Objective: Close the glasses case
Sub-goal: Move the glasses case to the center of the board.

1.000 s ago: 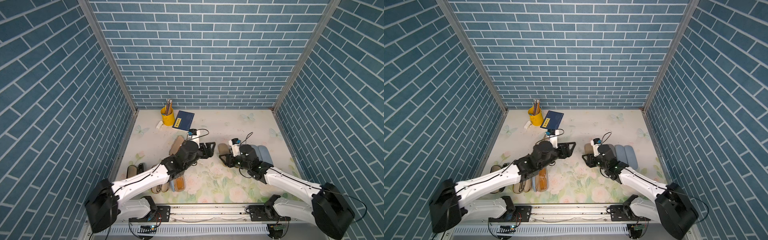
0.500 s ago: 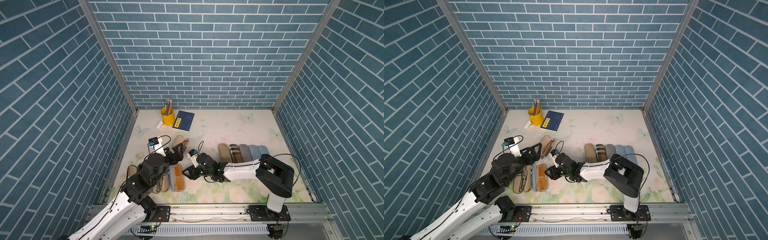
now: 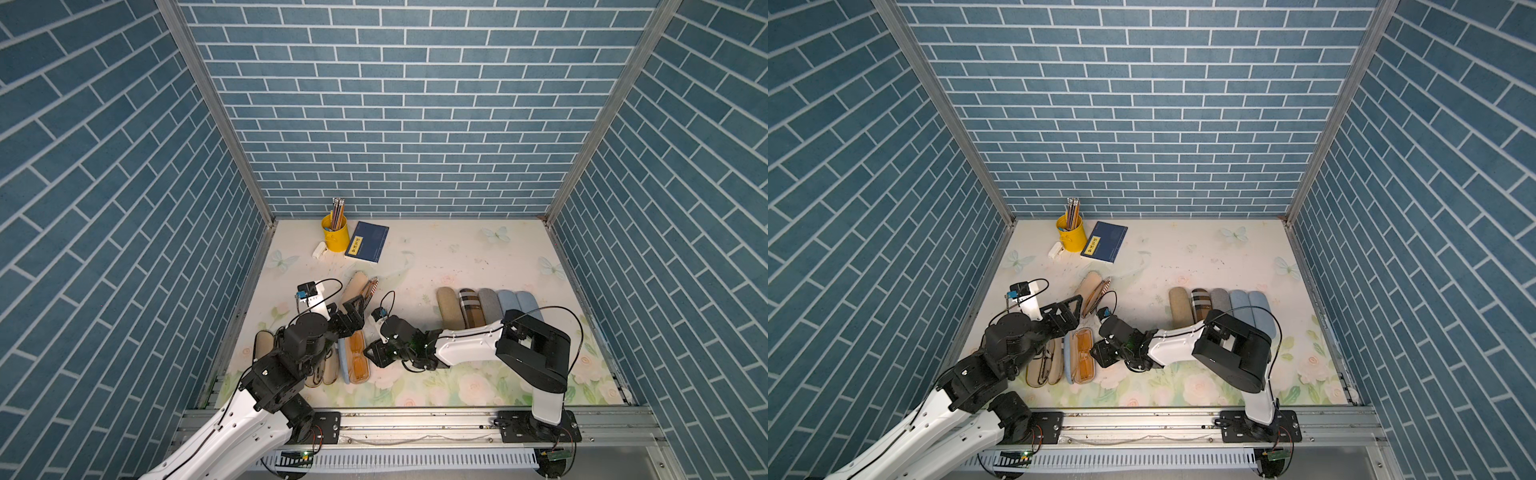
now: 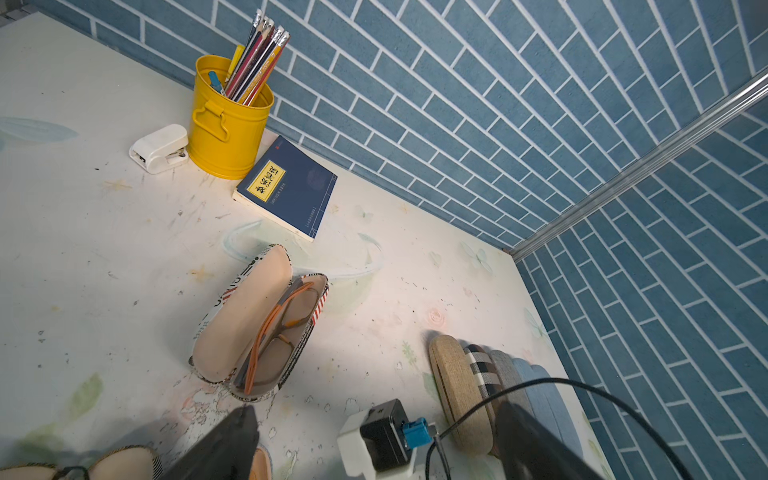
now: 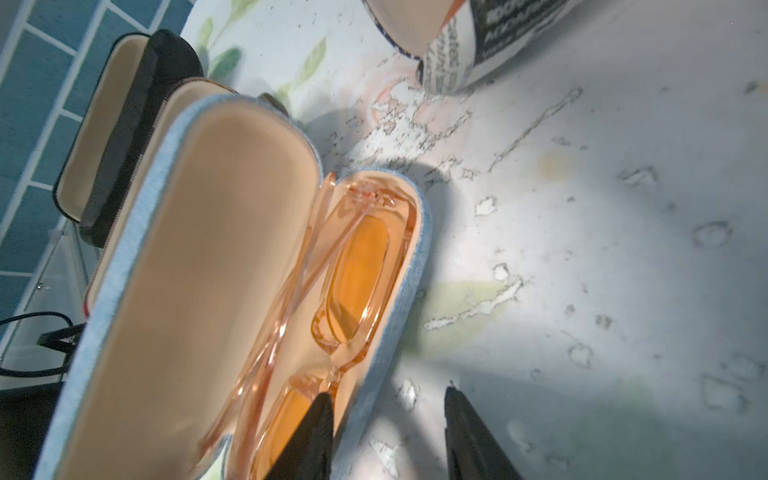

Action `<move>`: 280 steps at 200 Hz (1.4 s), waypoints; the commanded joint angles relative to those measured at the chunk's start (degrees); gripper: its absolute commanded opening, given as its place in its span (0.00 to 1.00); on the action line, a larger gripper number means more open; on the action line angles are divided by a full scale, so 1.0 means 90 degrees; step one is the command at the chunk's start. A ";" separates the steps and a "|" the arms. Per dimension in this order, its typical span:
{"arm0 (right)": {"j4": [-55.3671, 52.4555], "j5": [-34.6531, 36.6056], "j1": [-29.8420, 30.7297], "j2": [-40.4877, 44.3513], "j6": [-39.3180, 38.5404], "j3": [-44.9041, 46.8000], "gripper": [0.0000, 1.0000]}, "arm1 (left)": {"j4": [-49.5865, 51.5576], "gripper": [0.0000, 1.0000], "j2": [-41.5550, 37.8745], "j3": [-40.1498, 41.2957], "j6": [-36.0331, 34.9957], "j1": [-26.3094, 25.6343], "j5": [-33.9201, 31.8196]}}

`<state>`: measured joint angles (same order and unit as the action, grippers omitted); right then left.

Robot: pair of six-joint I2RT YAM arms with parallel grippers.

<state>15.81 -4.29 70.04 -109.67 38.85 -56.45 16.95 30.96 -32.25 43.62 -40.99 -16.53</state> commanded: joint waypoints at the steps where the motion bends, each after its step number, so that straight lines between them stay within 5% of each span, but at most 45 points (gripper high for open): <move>1: -0.0108 0.0209 0.0054 -0.0139 0.0146 -0.0186 0.42 | 0.0145 0.95 -0.0086 0.0097 -0.0022 0.0043 0.0030; 280: -0.0226 0.0634 -0.0058 0.0006 0.0258 0.0096 0.07 | -0.0388 0.91 0.0913 0.0151 -0.0383 0.0043 0.0426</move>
<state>14.96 -0.64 70.46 -112.14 40.23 -58.65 15.25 37.39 -31.14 41.50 -40.95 -14.74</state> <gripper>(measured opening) 0.076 0.913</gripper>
